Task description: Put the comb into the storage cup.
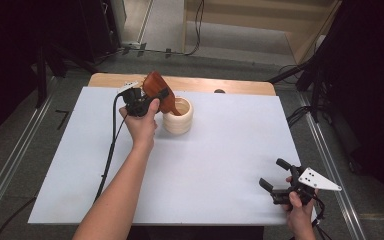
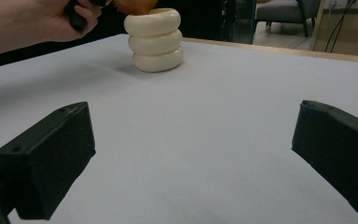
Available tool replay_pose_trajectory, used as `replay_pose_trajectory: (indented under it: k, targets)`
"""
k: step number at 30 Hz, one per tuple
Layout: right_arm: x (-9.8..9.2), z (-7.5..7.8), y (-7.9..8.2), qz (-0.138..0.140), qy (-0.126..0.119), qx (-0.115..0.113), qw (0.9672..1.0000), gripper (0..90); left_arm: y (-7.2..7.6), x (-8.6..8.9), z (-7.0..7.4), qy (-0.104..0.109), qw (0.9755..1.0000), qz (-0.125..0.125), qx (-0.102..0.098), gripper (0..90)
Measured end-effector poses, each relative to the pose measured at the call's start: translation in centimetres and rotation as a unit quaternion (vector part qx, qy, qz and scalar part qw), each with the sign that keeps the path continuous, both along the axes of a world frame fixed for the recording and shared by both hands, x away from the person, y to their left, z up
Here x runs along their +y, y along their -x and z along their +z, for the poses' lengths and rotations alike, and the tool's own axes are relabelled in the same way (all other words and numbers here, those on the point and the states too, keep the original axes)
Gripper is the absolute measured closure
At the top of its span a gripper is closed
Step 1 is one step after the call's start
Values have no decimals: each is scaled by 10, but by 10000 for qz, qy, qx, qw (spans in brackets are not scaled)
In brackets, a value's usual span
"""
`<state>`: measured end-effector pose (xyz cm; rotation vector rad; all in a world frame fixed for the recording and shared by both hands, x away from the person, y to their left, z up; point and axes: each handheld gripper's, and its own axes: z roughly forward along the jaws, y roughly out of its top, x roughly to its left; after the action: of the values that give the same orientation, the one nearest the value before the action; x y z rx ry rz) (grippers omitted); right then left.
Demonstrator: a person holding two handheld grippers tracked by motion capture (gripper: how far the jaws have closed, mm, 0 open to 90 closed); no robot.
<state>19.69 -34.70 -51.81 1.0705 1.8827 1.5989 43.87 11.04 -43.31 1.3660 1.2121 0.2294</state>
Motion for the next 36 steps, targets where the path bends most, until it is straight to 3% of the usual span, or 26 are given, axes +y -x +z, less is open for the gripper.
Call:
replay_pose_trajectory:
  k: [4, 8, 12, 16, 19, 22, 27, 31, 36]
  targets:
    - [0, 0, 0, 0, 0, -2, 10000, 0, 0, 1, 1, -105, 9999, 60, 27, 450]
    - [0, 0, 0, 0, -3, 3, 10000, 0, -1, 3, 2, -184, 9998, -95, 52, 362]
    - [0, 0, 0, -4, 5, -2, 10000, 0, -1, -2, 5, -535, 9984, -195, 2, 159]
    - [0, 0, 0, -12, 2, -3, 10000, 0, 0, -6, 7, -842, 9960, -286, -51, 12]
    - [0, 0, 0, -1, 16, -5, 10000, 0, 4, -9, 8, -1163, 9926, -295, -207, 0]
    - [0, 0, 0, 5, 13, -1, 10000, 0, 7, -10, 10, -1329, 9901, -326, -295, 0]
    - [0, 0, 0, 13, 18, 1, 10000, 0, 9, -8, 13, -1350, 9893, -414, -364, 0]
    - [0, 0, -1, 12, 32, -2, 10000, 0, 12, -8, 14, -1607, 9852, -438, -403, 0]
    - [0, 0, -1, -1, 36, -9, 10000, 0, 13, -2, 15, -1606, 9852, -436, -410, 0]
